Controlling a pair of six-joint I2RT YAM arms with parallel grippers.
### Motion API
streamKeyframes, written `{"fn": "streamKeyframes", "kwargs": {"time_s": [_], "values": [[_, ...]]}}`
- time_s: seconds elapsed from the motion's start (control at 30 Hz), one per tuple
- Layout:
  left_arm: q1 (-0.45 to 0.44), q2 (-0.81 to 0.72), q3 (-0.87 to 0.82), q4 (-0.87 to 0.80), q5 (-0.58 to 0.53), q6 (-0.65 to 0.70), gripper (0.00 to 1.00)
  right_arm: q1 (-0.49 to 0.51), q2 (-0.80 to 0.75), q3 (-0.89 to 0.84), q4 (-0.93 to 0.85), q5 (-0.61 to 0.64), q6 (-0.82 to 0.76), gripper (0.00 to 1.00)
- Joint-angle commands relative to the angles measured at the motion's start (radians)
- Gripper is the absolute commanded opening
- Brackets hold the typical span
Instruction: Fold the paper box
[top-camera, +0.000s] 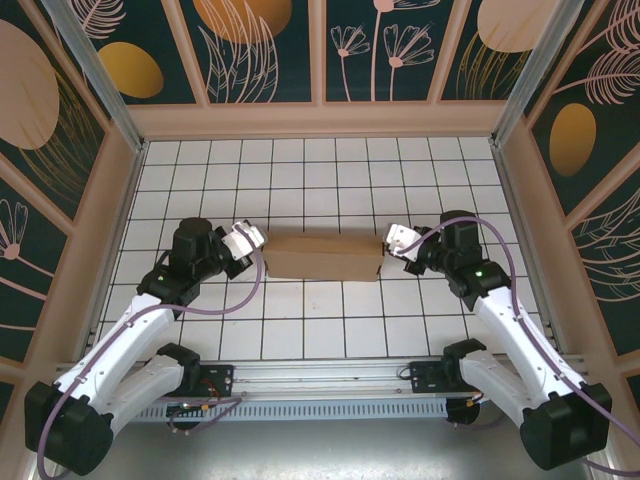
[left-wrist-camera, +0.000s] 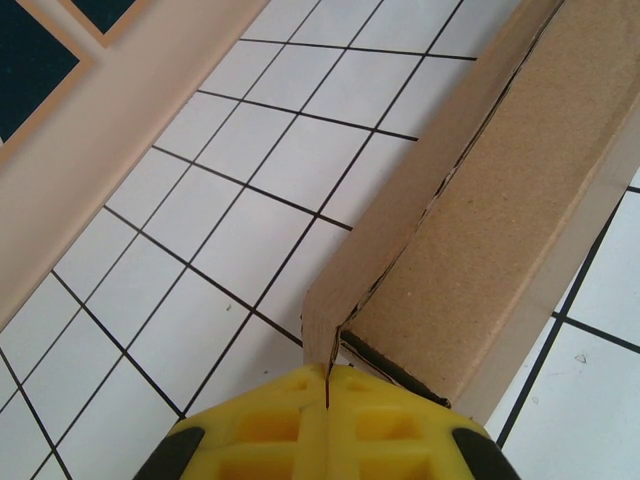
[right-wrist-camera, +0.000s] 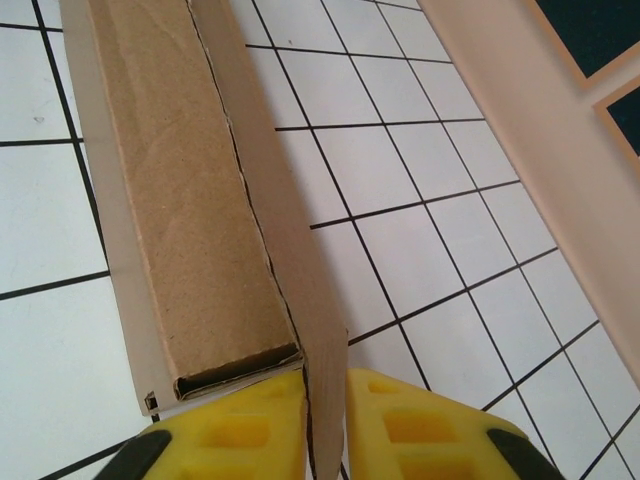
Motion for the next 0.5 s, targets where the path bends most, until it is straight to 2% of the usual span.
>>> {"fn": "streamKeyframes", "kwargs": {"time_s": [0.0,0.13,0.2,0.33,0.47], "values": [[0.006,0.0,0.016,0.018,0.026,-0.016,0.0,-0.008,0.011,0.012,0.039,0.013,0.01,0.14],[0.006,0.001,0.028,0.003,0.044,-0.028,0.0,-0.008,0.017,0.027,0.031,-0.007,0.03,0.07],[0.006,0.011,0.054,-0.015,0.075,-0.061,0.0,-0.006,0.017,0.046,0.044,-0.023,0.089,0.02],[0.004,0.038,0.1,-0.02,0.152,-0.222,0.0,0.015,0.011,0.066,0.086,0.01,0.249,0.0],[0.003,0.06,0.134,-0.026,0.164,-0.386,0.0,0.043,0.024,0.091,0.079,0.038,0.375,0.0]]}}
